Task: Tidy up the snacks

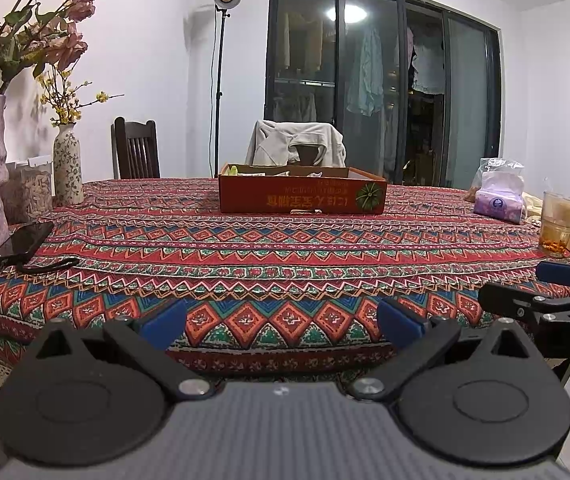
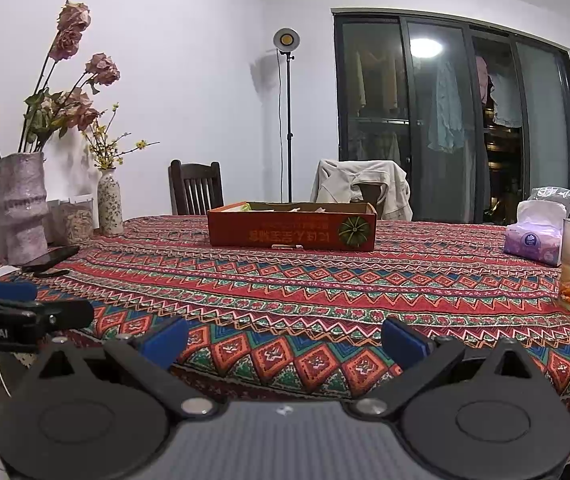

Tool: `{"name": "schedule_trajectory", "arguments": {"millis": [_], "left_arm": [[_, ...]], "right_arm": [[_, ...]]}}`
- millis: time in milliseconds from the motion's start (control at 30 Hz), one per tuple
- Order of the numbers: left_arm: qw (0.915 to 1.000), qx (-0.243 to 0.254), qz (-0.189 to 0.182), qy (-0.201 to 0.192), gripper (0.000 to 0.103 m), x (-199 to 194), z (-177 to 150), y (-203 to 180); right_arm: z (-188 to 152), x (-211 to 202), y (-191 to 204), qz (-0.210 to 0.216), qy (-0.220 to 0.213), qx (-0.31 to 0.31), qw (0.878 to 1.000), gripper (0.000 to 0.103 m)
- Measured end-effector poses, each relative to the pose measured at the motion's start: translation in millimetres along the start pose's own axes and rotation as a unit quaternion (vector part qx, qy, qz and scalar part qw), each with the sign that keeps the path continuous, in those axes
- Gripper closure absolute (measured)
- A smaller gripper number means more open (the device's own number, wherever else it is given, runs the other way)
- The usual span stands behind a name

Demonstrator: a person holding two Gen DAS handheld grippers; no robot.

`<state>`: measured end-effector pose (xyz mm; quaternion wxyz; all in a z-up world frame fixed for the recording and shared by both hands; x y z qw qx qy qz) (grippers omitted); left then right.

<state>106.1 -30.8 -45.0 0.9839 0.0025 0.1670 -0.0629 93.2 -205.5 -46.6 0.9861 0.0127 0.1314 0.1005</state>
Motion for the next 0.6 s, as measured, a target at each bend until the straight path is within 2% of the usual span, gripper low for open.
{"name": "schedule_trajectory", "arguments": {"millis": [600], "left_arm": [[1.0, -0.004, -0.004, -0.002, 0.0, -1.5, 3.6, 1.9]], "right_arm": [[0.0, 0.5, -0.6, 0.0, 0.0, 0.001, 1.0, 0.0]]}}
Point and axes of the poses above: each gripper's, at about its wrist camera, not at the fingertips, and x roughly the way its jaws point, y to its left, z to its top, the point moved 9 cm from there along x, roughly the way its jaws point
